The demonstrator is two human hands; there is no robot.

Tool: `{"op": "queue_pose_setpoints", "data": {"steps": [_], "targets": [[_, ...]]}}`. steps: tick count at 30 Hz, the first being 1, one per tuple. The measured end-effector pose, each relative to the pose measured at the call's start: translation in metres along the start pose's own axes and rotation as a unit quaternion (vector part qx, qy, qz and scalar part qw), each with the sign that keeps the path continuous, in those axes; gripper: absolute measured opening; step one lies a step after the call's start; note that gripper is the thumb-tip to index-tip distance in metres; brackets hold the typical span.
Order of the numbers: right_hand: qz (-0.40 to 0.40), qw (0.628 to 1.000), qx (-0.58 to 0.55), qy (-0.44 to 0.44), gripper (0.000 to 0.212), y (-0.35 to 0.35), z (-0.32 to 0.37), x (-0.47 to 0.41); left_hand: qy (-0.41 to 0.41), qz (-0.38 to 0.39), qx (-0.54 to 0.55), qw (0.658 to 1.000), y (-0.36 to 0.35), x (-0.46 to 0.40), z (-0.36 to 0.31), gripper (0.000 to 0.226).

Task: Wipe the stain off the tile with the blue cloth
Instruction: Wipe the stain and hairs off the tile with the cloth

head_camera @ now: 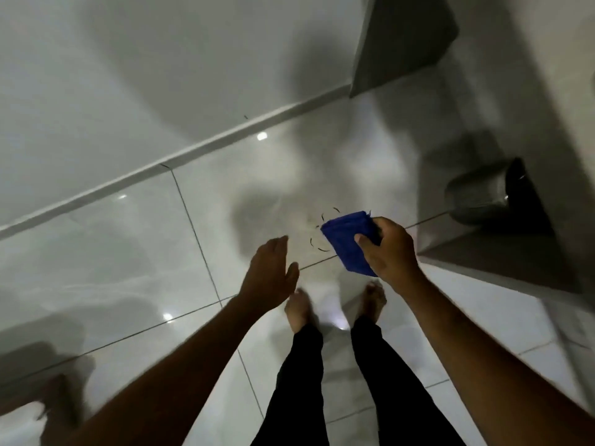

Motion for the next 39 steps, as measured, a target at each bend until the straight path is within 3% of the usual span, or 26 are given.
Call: {"op": "queue_pose_setpoints", "data": {"steps": [7,14,18,20,22,25,27,31,35,37,39], "targets": [[0.056,0.991,0.022,-0.116,0.023,-0.169,-0.210,-0.113,0.055,0.097,-0.184,0.977,-0.208,-0.118,0.142,0.093],[0.120,0.982,0.011,-0.148,0.023,-0.285,-0.338,-0.170,0.014,0.082,-0.233,0.969,-0.323,-0.228,0.184,0.115],[0.065,0.984,0.044,-0.161,0.029,-0.301,-0.376,-0.187,0.011,0.080,-0.236,0.968,-0.363,-0.265,0.188,0.133],[-0.016,0.987,0.105,-0.124,0.042,-0.290,-0.380,-0.189,0.038,0.070,-0.246,0.966,-0.370,-0.276,0.196,0.143],[-0.063,0.976,0.210,-0.006,0.059,-0.285,-0.368,-0.187,0.090,0.052,-0.241,0.965,-0.367,-0.280,0.213,0.147],[0.000,0.943,0.300,0.145,0.059,-0.312,-0.362,-0.176,0.143,0.048,-0.208,0.967,-0.360,-0.278,0.241,0.150],[0.062,0.932,0.323,0.151,0.061,-0.334,-0.376,-0.180,0.141,0.060,-0.184,0.971,-0.362,-0.279,0.253,0.151],[0.072,0.906,0.381,0.169,0.068,-0.377,-0.387,-0.173,0.117,0.068,-0.152,0.979,-0.369,-0.283,0.266,0.156],[0.133,0.837,0.398,0.351,0.067,-0.396,-0.390,-0.142,0.084,0.066,-0.161,0.981,-0.365,-0.280,0.266,0.153],[0.119,0.830,0.417,0.350,0.071,-0.363,-0.408,-0.168,0.077,0.068,-0.171,0.980,-0.363,-0.279,0.264,0.152],[0.038,0.887,0.413,0.206,0.071,-0.317,-0.433,-0.203,0.072,0.073,-0.178,0.979,-0.364,-0.282,0.263,0.153]]}}
Point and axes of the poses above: each hand's wrist, its own x-axis away from the middle knuckle, its own y-axis out of the back of the hand, z = x × y, the point moved 8 cm from there along -x, towards the middle knuckle, and after that the axes turned 8 degrees about y, right-handed, at the moved point
